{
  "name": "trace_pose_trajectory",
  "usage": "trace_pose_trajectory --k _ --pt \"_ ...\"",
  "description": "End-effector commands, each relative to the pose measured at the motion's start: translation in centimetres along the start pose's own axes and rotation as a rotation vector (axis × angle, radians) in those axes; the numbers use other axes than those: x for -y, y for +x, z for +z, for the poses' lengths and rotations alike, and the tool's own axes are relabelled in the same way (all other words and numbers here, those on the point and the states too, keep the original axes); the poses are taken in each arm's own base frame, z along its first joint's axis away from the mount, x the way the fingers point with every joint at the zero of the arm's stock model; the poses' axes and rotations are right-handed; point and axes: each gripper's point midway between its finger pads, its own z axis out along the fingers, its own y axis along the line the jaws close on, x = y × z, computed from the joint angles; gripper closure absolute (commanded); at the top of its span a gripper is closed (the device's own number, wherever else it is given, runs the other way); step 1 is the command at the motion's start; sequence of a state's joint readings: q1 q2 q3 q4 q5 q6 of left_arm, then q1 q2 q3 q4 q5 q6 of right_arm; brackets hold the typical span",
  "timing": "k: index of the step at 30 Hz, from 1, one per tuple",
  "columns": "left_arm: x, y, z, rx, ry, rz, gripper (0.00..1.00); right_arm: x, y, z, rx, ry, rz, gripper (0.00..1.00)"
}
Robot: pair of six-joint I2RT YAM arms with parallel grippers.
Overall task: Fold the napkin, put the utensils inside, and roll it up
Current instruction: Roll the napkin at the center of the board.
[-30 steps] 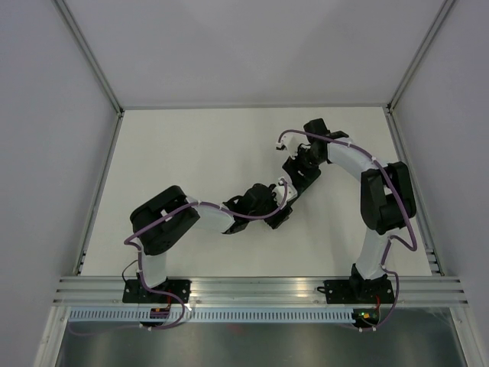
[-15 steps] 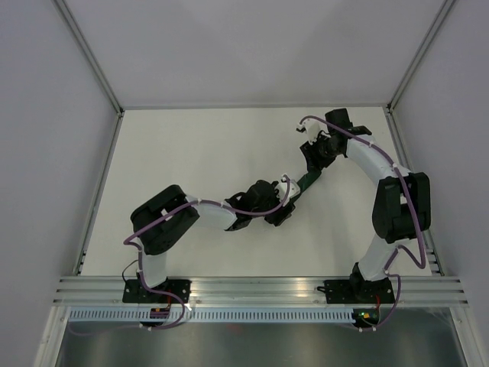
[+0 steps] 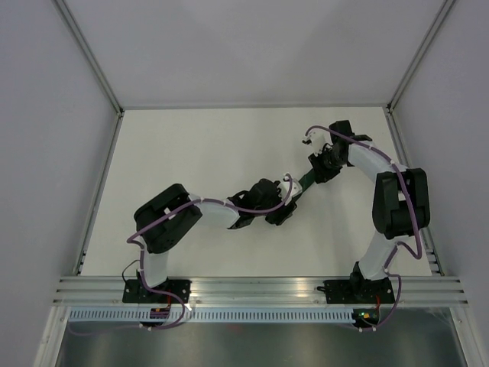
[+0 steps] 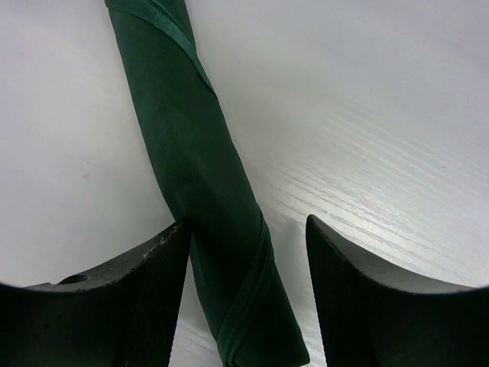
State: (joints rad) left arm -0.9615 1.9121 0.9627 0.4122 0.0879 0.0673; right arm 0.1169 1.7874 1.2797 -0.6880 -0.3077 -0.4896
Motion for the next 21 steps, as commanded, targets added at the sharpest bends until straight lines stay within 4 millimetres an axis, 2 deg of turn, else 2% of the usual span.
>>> trace_pose_trajectory --k 1,7,9,13,14,15,19,21 --pt "0.5 -1.0 0.8 0.011 0.012 -0.040 0.34 0.8 0.3 1.5 -0.042 0.013 0.048 0.72" --pt "-0.1 -1.2 1.3 -0.010 -0.019 -0.055 0.35 1.5 0.3 3.5 -0.074 -0.002 0.073 0.73" --pt "-0.2 -1.0 1.5 -0.025 -0.024 -0.056 0.35 1.9 -0.1 3.9 -0.076 -0.001 0.076 0.73" --pt "0.0 -1.8 2.0 -0.012 -0.026 -0.111 0.36 2.8 -1.9 3.9 -0.056 0.008 0.080 0.73" --pt "-0.1 -2.0 2.1 -0.008 -0.029 -0.120 0.36 2.8 -1.7 4.3 -0.070 -0.001 0.087 0.73" --pt "0.0 -1.8 2.4 -0.015 -0.029 -0.129 0.36 2.9 -2.0 4.4 -0.067 -0.001 0.090 0.73" --pt "-0.1 -2.9 3.4 -0.005 -0.038 -0.190 0.36 3.6 -3.5 4.7 -0.048 -0.003 0.093 0.73" --pt "-0.1 -3.0 3.8 -0.009 -0.045 -0.212 0.36 3.5 -3.4 5.3 -0.059 -0.019 0.096 0.73"
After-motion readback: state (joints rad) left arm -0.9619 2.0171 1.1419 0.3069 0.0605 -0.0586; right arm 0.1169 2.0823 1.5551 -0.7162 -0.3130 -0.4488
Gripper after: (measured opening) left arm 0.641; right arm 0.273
